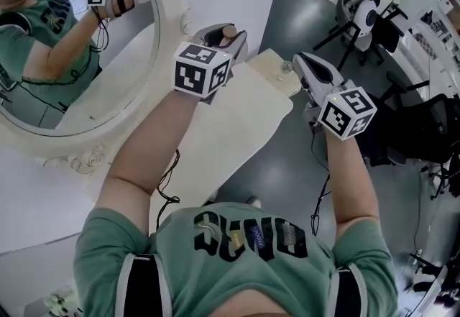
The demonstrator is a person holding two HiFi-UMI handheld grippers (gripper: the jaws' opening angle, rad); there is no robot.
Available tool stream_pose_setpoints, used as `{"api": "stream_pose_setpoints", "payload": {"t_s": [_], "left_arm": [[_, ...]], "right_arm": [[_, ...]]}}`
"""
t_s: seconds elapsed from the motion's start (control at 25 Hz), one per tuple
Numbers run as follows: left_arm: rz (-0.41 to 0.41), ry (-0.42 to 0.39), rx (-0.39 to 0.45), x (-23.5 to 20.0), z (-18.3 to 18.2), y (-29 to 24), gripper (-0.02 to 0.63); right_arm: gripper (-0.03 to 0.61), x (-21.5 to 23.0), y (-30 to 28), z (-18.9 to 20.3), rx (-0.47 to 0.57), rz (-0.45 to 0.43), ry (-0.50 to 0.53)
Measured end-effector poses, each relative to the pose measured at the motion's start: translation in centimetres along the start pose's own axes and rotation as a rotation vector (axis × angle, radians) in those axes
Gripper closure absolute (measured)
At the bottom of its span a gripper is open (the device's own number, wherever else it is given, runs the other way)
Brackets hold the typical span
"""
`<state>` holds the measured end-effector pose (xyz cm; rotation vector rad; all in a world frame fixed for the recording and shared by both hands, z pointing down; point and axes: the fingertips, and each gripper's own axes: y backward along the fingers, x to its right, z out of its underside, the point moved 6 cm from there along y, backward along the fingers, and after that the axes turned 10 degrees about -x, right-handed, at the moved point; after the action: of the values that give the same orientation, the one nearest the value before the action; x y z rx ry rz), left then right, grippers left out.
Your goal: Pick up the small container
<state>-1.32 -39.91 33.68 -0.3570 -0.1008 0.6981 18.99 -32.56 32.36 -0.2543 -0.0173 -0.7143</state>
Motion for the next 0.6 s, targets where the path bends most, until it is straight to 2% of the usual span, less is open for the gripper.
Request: {"api": "stream_pose_setpoints", "payload": {"t_s": [0.6], "left_arm": [[0.059, -0.063, 0.029, 4.5, -8.9, 2.6, 0.489]], "right_arm": [[0.569, 1.1, 6.2, -7.2, 0.042, 0.02, 0.043]]}}
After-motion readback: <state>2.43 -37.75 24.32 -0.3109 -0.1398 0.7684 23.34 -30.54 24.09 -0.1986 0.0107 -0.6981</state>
